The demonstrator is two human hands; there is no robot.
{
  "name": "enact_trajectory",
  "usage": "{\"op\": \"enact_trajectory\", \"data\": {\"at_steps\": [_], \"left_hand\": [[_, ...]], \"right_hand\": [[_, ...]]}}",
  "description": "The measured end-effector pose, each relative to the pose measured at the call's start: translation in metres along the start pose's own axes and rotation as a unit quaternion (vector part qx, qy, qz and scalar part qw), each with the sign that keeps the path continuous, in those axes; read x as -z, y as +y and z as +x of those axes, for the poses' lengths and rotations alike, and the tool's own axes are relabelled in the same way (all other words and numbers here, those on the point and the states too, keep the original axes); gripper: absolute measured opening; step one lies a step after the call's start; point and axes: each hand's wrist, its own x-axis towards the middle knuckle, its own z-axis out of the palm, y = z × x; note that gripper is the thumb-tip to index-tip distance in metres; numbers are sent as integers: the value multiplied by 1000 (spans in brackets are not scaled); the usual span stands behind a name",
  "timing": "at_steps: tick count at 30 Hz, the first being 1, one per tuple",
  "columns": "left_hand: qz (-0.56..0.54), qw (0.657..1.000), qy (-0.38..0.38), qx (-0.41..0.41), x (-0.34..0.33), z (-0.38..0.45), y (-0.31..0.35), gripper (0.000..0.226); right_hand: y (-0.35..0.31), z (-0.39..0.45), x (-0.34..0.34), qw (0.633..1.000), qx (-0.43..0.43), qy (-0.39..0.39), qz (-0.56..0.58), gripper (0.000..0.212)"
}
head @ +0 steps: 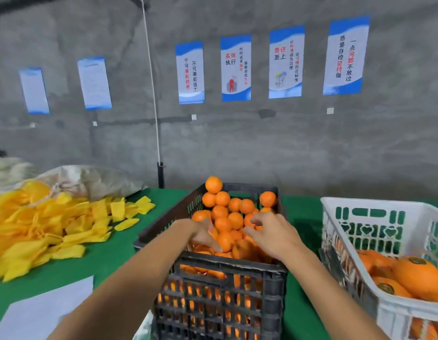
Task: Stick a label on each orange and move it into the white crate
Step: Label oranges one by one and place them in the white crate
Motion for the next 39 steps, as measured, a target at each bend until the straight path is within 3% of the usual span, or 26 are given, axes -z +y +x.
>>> {"op": "enact_trajectory", "data": {"at_steps": [5, 9, 11, 13, 15, 18, 20, 23, 27, 30, 34, 36, 39], "left_hand": [[-2, 999, 23, -26, 6, 23, 10, 102], [12, 996, 73, -53, 9, 20, 10, 56], [67, 985, 131, -91, 10, 9, 14, 46], [90, 956, 220, -174, 9, -9, 25, 49], [48, 902, 315, -290, 2, -35, 45, 52], [-53, 819, 385, -423, -31, -81, 81, 69], [-69, 786, 415, -453, -62, -108, 104, 81], [28, 760, 472, -445, -100, -136, 135, 73], [50, 751, 459, -472, -146, -156, 161, 71], [19, 748, 422, -511, -195, -150, 156, 72], [-1, 813, 317, -488, -263, -114, 126, 65], [-11, 853, 242, -462, -293, -95, 107, 64], [-66, 882, 184, -429, -326, -79, 81, 62]], "right_hand": [[2, -2, 0, 1000, 0, 10, 9, 28], [1, -4, 2, 1000, -5, 15, 23, 26], [0, -6, 3, 1000, -6, 11, 26, 24], [-2, -9, 6, 998, -8, 17, 52, 21], [-4, -14, 10, 989, -16, 61, 131, 36], [-4, -29, 18, 933, -34, 157, 323, 52], [3, -50, 16, 885, -41, 215, 411, 59], [21, -92, 7, 850, -21, 299, 433, 62], [54, -143, 1, 826, -9, 358, 436, 65], [83, -178, -16, 871, -3, 338, 356, 66], [126, -211, -58, 933, -51, 153, 322, 50], [142, -222, -78, 937, -84, 50, 335, 36], [157, -234, -101, 917, -132, -30, 376, 33]]}}
